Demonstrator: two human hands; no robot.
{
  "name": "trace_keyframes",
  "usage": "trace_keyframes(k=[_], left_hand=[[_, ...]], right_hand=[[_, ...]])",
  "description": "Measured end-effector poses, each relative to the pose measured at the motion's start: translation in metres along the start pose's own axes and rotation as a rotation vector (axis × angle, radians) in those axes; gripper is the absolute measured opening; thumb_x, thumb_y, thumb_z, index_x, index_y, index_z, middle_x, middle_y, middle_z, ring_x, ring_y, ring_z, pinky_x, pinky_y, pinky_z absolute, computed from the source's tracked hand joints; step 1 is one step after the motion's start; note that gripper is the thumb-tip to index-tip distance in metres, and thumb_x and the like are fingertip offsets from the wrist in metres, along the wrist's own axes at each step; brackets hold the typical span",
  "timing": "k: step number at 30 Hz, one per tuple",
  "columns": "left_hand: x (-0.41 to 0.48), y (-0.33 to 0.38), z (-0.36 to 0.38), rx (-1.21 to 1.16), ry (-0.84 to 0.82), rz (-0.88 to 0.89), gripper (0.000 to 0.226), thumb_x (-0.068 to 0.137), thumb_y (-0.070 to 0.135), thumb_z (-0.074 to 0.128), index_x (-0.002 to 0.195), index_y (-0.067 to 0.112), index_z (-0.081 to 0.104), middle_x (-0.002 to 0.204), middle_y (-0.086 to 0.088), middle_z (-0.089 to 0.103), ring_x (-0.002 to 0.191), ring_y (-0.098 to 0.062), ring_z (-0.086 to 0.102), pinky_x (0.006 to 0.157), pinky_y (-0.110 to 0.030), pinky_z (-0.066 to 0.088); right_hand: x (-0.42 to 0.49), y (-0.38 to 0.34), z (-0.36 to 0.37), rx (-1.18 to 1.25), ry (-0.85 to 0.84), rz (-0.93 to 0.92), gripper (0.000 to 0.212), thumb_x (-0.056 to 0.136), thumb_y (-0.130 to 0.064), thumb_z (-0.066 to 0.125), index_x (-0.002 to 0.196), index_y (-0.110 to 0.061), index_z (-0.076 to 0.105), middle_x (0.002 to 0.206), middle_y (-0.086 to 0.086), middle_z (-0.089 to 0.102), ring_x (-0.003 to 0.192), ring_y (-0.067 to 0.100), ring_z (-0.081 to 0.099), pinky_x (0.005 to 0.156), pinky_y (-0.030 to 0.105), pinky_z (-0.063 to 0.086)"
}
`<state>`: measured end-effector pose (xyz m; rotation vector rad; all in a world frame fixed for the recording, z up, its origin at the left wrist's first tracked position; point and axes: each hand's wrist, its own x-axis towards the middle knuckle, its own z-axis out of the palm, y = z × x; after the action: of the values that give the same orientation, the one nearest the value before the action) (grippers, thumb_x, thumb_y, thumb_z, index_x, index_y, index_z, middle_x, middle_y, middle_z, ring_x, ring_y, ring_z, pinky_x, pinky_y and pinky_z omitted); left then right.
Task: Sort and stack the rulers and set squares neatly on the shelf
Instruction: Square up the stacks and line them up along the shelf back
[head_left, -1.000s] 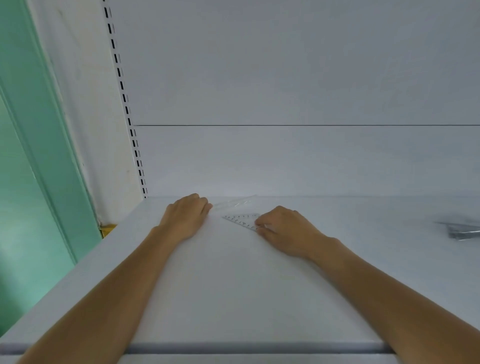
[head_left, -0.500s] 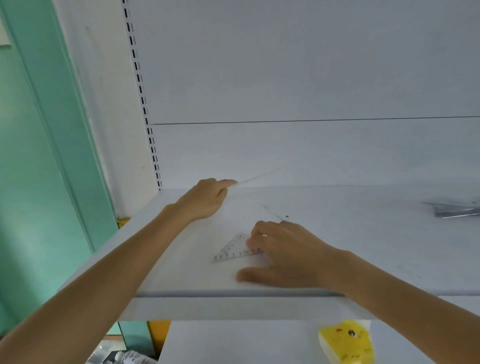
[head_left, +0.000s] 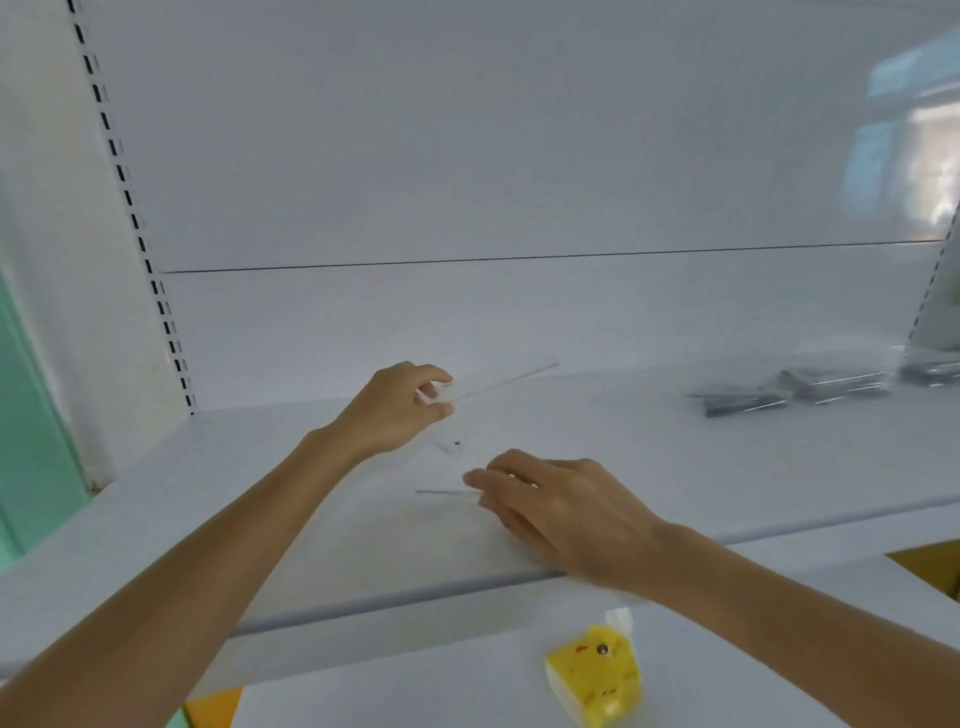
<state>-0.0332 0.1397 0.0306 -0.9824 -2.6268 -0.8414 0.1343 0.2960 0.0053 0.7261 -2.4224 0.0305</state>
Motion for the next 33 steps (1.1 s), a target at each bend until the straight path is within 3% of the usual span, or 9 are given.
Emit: trace_keyframes(k=[3, 6, 13, 18, 22, 33], left_hand=[[0.014, 0.018, 0.013, -0.021, 0.013, 0.030, 0.031, 0.084, 0.028, 0.065, 0.114, 0.023, 0.061, 0.098, 0.003, 0.056, 0.078, -0.004, 0.052, 0.075, -0.020, 0.036], [0.033, 0.041, 0.028, -0.035, 0.011, 0.047, 0.031, 0.084, 0.028, 0.065, 0.114, 0.023, 0.060, 0.099, 0.003, 0.057, 0.078, -0.005, 0.051, 0.075, -0.020, 0.036], [0.090, 0.125, 0.090, -0.089, 0.030, 0.071, 0.029, 0.083, 0.029, 0.066, 0.111, 0.023, 0.061, 0.097, 0.006, 0.058, 0.077, 0.000, 0.052, 0.074, -0.019, 0.037], [0.123, 0.184, 0.139, -0.116, 0.025, 0.032, 0.026, 0.083, 0.028, 0.066, 0.107, 0.024, 0.061, 0.096, 0.006, 0.059, 0.080, -0.002, 0.054, 0.068, -0.015, 0.040], [0.137, 0.211, 0.158, -0.077, 0.063, 0.003, 0.026, 0.082, 0.027, 0.067, 0.107, 0.022, 0.062, 0.098, 0.003, 0.060, 0.085, -0.009, 0.057, 0.079, -0.021, 0.040], [0.126, 0.236, 0.176, -0.071, 0.170, -0.155, 0.020, 0.082, 0.022, 0.068, 0.101, 0.024, 0.064, 0.099, 0.001, 0.063, 0.086, -0.010, 0.057, 0.076, -0.018, 0.036]], right_hand=[[-0.014, 0.041, -0.005, 0.081, -0.043, 0.151, 0.030, 0.097, -0.025, 0.043, 0.119, -0.016, 0.061, 0.107, 0.002, 0.064, 0.093, 0.018, 0.062, 0.073, 0.031, 0.052], [-0.040, 0.089, -0.012, 0.109, -0.054, 0.260, 0.037, 0.099, -0.033, 0.034, 0.127, -0.022, 0.054, 0.117, -0.003, 0.058, 0.110, 0.013, 0.050, 0.093, 0.025, 0.041], [-0.114, 0.194, -0.041, 0.047, -0.032, 0.366, 0.037, 0.097, -0.035, 0.038, 0.128, -0.023, 0.055, 0.112, -0.005, 0.056, 0.109, 0.011, 0.047, 0.090, 0.020, 0.037], [-0.166, 0.267, -0.068, 0.032, -0.007, 0.408, 0.038, 0.094, -0.038, 0.046, 0.128, -0.023, 0.054, 0.117, -0.006, 0.053, 0.110, 0.007, 0.046, 0.088, 0.009, 0.026], [-0.192, 0.318, -0.078, 0.070, 0.061, 0.464, 0.040, 0.090, -0.035, 0.055, 0.127, -0.020, 0.055, 0.118, -0.004, 0.054, 0.113, 0.011, 0.046, 0.090, 0.018, 0.034], [-0.212, 0.420, -0.075, 0.168, -0.034, 0.626, 0.036, 0.091, -0.032, 0.056, 0.124, -0.018, 0.057, 0.129, 0.000, 0.054, 0.118, 0.016, 0.049, 0.096, 0.027, 0.037]])
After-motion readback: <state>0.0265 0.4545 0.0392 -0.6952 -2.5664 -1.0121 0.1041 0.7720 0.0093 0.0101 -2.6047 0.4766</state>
